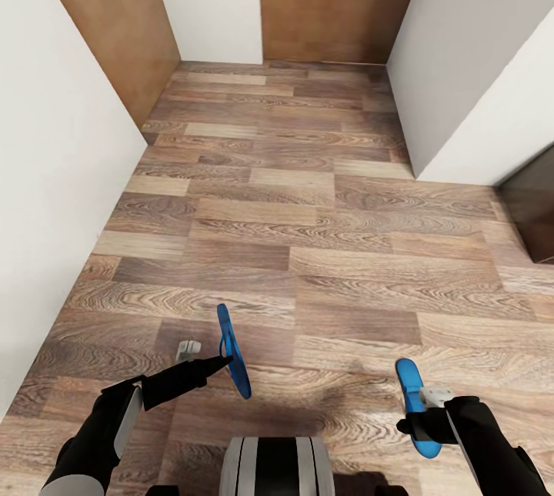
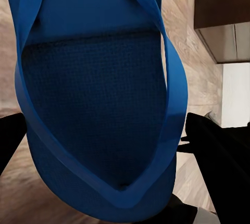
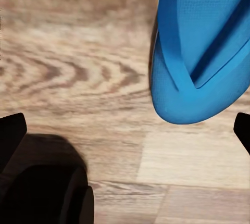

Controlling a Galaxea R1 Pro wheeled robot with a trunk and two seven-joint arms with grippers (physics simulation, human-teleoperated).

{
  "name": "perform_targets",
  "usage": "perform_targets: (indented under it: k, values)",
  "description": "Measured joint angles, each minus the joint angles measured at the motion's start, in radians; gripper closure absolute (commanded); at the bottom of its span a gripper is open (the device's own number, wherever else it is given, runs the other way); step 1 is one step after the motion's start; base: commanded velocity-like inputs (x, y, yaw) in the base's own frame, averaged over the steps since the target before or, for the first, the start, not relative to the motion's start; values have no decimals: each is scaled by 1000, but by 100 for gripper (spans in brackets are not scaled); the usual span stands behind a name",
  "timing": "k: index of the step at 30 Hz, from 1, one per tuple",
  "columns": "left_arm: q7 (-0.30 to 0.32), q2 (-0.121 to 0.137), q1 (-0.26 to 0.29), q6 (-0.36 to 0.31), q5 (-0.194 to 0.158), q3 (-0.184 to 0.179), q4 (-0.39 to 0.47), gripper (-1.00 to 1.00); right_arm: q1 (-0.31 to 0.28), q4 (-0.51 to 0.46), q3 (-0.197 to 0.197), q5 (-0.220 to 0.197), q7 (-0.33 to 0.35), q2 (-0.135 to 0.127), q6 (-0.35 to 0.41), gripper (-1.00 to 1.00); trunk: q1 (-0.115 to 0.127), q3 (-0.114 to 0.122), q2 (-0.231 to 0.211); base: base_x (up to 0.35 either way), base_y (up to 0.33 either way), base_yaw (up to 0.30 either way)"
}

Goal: In the bedroom, move the book from the bed onto either nightstand, and place the two sandals side by side next to the bed.

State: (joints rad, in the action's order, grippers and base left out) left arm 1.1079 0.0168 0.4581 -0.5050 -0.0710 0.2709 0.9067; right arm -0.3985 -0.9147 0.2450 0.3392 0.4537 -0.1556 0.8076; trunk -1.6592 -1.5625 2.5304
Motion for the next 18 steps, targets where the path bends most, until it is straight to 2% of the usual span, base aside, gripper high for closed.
perform_targets:
  k: [8,18]
  values:
    - [0,0,0,0,0,0,0,100,0,0,0,0,0,0,0,-100,0,0,0,83,-77,0]
    - [0,0,0,0,-1,1,-1,100,0,0,0,0,0,2,0,-100,0,0,0,35,-10,0]
